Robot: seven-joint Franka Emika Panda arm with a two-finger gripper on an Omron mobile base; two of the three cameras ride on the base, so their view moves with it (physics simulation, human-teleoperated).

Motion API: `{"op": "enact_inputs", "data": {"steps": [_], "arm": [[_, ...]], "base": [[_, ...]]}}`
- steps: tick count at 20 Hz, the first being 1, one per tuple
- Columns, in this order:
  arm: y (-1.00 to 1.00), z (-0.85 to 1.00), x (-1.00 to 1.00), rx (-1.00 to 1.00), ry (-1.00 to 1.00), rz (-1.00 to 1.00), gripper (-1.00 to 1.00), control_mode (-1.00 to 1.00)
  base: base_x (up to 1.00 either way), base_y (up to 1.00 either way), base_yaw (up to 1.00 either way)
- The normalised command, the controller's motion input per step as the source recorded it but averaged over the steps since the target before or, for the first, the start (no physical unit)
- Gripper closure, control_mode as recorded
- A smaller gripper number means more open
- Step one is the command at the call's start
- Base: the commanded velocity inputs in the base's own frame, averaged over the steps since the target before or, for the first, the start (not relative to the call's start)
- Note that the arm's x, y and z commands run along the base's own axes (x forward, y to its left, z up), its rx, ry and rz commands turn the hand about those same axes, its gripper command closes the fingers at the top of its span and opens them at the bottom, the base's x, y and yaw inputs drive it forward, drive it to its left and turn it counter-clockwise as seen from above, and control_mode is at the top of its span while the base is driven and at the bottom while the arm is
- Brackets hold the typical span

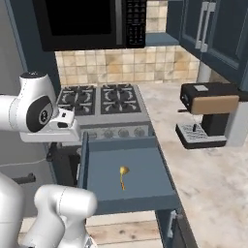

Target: Pick up the metallic utensils from the counter and place them in the open drawer. Make sure not to pick up any wooden utensils.

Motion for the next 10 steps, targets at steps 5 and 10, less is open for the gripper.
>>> {"op": "enact_inputs", "data": {"steps": [5, 10], "arm": [[0.00, 0.00, 0.00, 0.00, 0.00, 0.00, 1.00, 1.00], [0.00, 0.00, 0.00, 0.00, 0.00, 0.00, 1.00, 1.00]], "base": [[0.45, -0.57, 0.38], [0.19, -0.71, 0.22]]}}
